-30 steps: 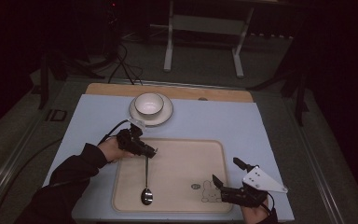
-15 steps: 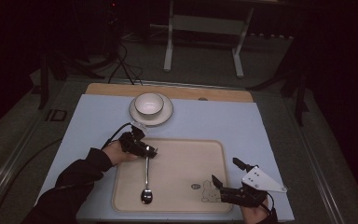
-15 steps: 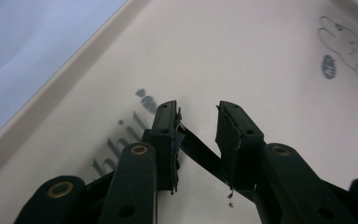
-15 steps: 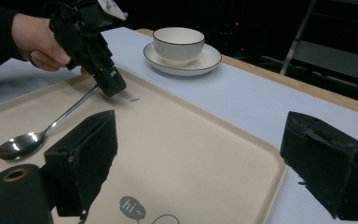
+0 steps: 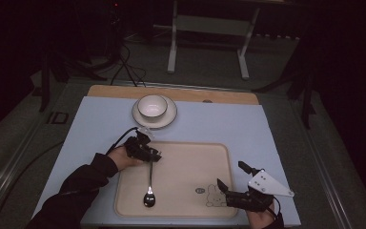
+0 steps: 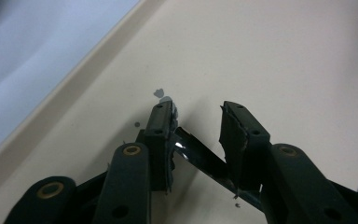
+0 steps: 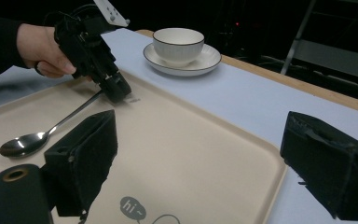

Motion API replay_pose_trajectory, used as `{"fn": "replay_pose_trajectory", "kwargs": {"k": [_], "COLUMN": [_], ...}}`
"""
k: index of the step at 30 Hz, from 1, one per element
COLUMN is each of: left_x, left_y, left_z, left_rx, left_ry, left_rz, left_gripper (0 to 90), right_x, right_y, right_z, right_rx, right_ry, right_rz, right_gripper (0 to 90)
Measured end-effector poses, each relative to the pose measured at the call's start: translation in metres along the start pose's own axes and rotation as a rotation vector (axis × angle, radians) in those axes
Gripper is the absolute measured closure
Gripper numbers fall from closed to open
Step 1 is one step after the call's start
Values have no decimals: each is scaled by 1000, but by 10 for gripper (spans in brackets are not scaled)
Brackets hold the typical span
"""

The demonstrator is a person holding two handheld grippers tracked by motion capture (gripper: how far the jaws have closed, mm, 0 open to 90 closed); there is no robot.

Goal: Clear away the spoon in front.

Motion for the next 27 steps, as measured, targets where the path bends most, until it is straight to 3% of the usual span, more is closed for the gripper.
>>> {"fn": "replay_pose_trajectory", "kwargs": {"k": [11,17,24,26,27], "left_x": [0,0,0,3,6], "left_y": [3,7,9,11,12], "left_z": [-4,-3,3,6,10], "left_rx": [-9,-5,5,21,37], "left_ry": [100,127,128,100,58], "left_rz": [-42,-53,-43,-28,-15], "left_gripper": [538,519,445,419,376], "right_x": [-1,0,0,0,0], "right_y": [0,0,-1,-1,-1], "right_z": [0,0,0,0,-1], "right_rx": [-1,-1,-3,-4,-6], "right_ry": [3,3,3,2,3], "right_rz": [3,2,-1,-2,-2], "right_gripper": [109,109,109,109,109]}}
Point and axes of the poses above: each handheld gripper's, and its own axes: z roughly backward along the jaws, y roughly out of its top, x roughly to its right, the point moved 8 cm from there along -z, roughly forward along the jaws, and after that the axes turned 3 degrees about x, right-handed, at the moved point
